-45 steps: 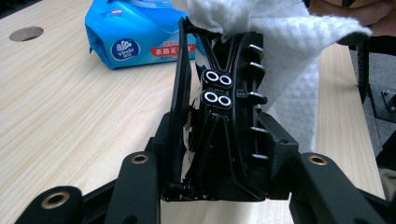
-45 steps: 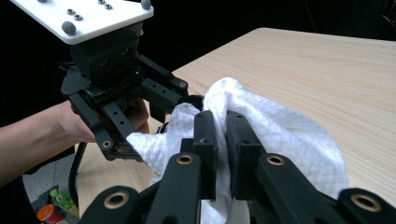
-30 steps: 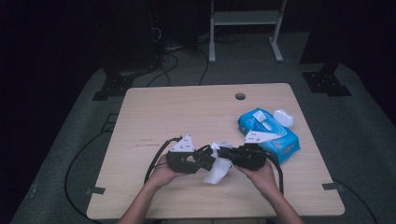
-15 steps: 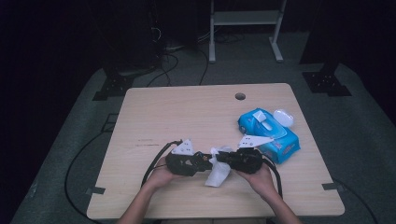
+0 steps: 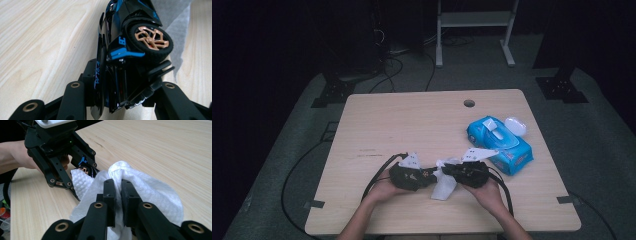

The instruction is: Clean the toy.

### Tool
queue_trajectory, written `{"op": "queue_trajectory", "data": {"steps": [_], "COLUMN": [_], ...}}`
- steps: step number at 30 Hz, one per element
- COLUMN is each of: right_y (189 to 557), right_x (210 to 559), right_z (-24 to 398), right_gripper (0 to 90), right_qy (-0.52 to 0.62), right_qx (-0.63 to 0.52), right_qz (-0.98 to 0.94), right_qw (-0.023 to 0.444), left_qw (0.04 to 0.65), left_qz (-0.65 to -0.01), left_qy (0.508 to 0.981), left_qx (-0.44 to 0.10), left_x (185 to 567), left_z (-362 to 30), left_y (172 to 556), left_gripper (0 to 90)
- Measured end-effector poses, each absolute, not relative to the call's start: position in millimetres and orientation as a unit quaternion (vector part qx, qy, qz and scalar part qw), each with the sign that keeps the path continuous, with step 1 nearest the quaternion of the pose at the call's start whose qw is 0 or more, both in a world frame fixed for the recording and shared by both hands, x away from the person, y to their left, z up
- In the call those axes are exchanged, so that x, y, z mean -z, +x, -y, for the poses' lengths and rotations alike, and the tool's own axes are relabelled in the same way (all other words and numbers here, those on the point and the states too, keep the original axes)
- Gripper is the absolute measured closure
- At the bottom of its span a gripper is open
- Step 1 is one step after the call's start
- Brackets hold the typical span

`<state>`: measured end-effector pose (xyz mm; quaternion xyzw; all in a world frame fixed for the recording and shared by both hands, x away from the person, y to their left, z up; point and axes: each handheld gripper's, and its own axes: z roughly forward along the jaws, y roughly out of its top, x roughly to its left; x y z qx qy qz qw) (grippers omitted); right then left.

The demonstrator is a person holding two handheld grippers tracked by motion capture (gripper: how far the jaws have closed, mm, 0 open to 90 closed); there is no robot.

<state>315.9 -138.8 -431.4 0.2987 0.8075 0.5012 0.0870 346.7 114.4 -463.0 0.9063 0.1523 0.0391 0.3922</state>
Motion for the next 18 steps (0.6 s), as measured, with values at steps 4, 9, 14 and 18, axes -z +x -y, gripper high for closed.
{"op": "queue_trajectory", "data": {"steps": [4, 9, 14, 18], "right_y": [316.0, 316.7, 315.3, 311.8], "right_x": [433.5, 436.1, 435.3, 433.0], "right_z": [135.5, 134.8, 131.5, 124.9], "right_gripper": [82.5, 82.0, 82.1, 82.0], "right_qy": [0.297, 0.299, 0.297, 0.279], "right_qx": [-0.497, -0.492, -0.491, -0.496], "right_qz": [-0.81, -0.812, -0.812, -0.815], "right_qw": [0.089, 0.098, 0.105, 0.109], "left_qw": [0.381, 0.397, 0.402, 0.41], "left_qz": [-0.154, -0.161, -0.147, -0.141], "left_qy": [0.911, 0.903, 0.902, 0.898], "left_qx": [-0.043, -0.045, -0.056, -0.074], "left_x": [465.8, 458.8, 454.2, 448.6], "left_z": [-116.4, -124.1, -114.9, -109.2], "left_y": [347.8, 349.6, 345.7, 343.3], "left_gripper": [56.0, 54.2, 46.1, 42.3]}}
